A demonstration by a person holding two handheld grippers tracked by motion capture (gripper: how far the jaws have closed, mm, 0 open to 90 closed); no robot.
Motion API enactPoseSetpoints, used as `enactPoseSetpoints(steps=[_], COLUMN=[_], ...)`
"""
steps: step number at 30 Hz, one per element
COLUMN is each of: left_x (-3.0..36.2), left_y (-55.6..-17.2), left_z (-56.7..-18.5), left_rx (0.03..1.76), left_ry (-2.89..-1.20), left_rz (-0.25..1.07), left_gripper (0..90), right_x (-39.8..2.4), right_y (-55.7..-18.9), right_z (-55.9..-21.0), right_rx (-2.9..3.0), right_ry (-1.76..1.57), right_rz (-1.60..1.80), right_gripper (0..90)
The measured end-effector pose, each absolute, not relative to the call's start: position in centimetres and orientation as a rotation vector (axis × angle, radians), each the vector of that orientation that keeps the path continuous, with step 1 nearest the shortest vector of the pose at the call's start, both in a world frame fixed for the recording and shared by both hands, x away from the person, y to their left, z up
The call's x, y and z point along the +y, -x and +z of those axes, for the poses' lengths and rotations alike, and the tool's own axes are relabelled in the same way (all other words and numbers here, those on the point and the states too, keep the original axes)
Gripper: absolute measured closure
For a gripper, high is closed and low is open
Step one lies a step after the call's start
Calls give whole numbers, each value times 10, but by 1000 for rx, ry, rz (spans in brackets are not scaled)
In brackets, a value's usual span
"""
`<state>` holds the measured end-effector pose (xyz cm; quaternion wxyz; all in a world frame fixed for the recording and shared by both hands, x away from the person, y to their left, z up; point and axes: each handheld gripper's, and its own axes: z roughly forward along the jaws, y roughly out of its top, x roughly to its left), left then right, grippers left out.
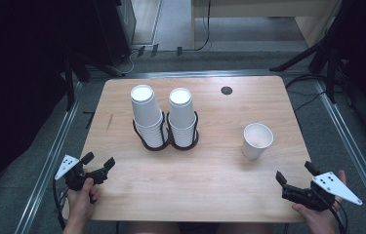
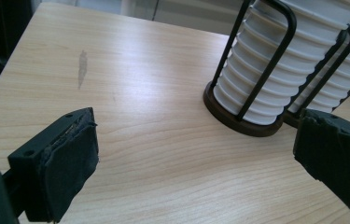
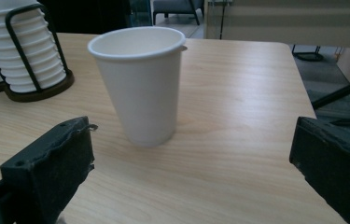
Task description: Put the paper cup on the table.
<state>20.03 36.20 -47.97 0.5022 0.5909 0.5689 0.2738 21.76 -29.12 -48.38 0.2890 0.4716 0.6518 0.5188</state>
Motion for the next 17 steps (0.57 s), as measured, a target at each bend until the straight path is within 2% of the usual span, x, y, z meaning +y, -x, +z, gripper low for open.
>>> enactPoseSetpoints(steps=[7, 17], left_x=[362, 361], left_y=[-196, -194], left_z=[-482, -484], left_rx=[1410, 1436], left_ry=[-1450, -1473], left_rz=[673, 680], left_gripper=[2, 2], right_x=[-314, -315], right_y=[-221, -229], right_z=[-497, -503], right_rx=[1720, 1706], right_ry=[-1321, -1377], right_rz=[1324, 1309], right_gripper=[0, 1])
